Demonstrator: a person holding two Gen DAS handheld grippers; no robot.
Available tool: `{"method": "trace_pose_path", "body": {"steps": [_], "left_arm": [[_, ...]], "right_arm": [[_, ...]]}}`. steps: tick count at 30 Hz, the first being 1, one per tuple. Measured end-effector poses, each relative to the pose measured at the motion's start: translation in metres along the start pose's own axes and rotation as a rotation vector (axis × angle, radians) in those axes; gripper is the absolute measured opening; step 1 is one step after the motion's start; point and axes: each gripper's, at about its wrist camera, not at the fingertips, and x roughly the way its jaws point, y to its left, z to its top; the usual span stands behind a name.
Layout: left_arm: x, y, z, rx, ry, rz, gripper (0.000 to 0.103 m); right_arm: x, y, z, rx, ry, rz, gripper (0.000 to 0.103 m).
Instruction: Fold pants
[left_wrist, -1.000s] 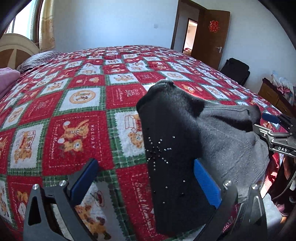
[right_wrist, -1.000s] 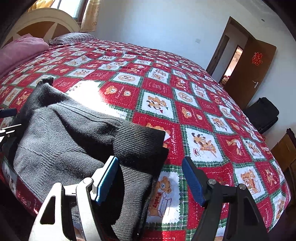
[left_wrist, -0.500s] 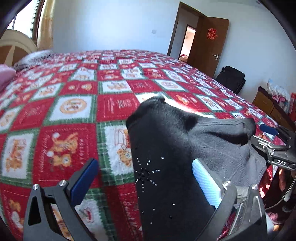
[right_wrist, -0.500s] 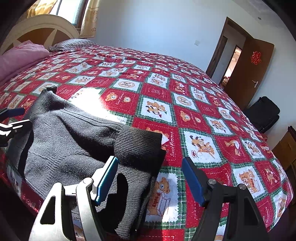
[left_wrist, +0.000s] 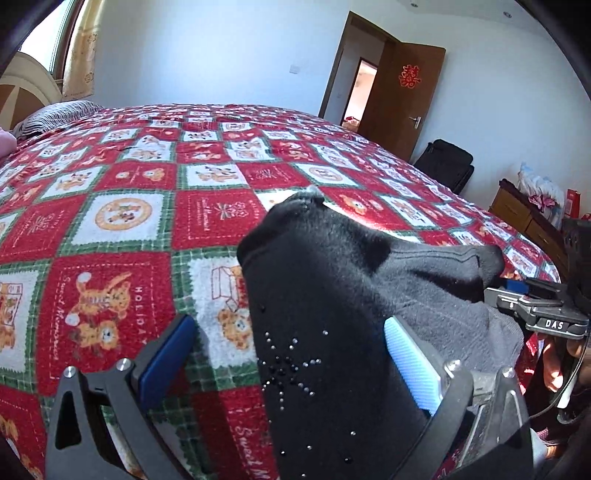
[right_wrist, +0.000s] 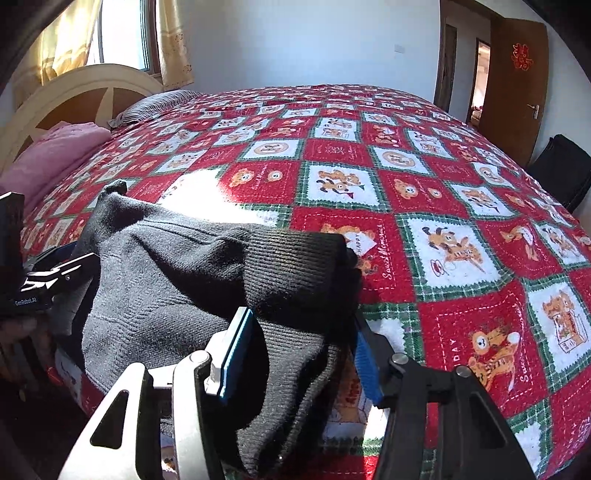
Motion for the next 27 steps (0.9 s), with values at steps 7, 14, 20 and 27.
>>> {"method": "trace_pose_path", "body": {"steps": [7, 14, 20, 27], "left_arm": [[0.005, -0.002, 0.003, 0.018, 0.006, 0.003, 0.103], [-0.003, 0.007, 0.001, -0.011, -0.001, -0.073, 0.069], [-0.004, 0.000, 0.001, -0.011, 0.014, -0.113, 0.045], [-0.014, 0.002, 0.003, -0.066, 0.014, -0.166, 0.024]], "right_arm": [[0.002, -0.001, -0.002, 0.012, -0.017, 0.015, 0.055], [-0.009, 0.010, -0.003, -0.057, -0.062, 0.010, 0.033], [-0.013, 0.018, -0.004, -0.098, -0.075, -0.017, 0.024], [-0.025, 0.014, 0.001, -0.064, -0.092, 0.032, 0.021]]}}
